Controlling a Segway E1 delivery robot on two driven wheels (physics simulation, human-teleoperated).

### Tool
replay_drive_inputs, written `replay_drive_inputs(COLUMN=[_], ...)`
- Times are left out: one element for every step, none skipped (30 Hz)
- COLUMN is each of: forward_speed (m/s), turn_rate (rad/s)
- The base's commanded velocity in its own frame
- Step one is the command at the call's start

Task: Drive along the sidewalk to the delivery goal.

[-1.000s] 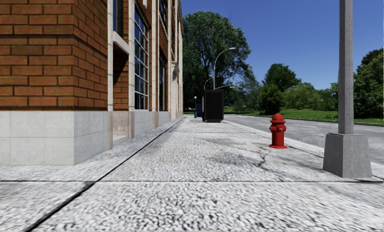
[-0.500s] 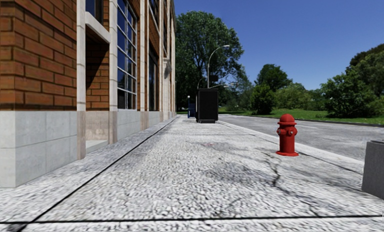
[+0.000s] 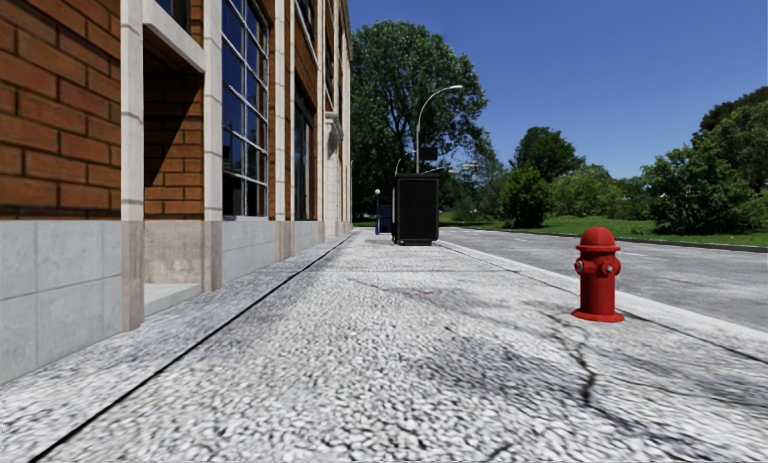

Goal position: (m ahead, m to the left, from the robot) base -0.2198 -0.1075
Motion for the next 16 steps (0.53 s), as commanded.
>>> replay_drive_inputs(forward_speed=[0.0,0.0,0.0,0.0,0.0,0.0,0.0,0.0,0.0,0.0,0.0,0.0,0.0,0.0,0.0,0.0], turn_rate=[0.0,0.0,0.0,0.0,0.0,0.0,0.0,0.0,0.0,0.0,0.0,0.0,0.0,0.0,0.0,0.0])
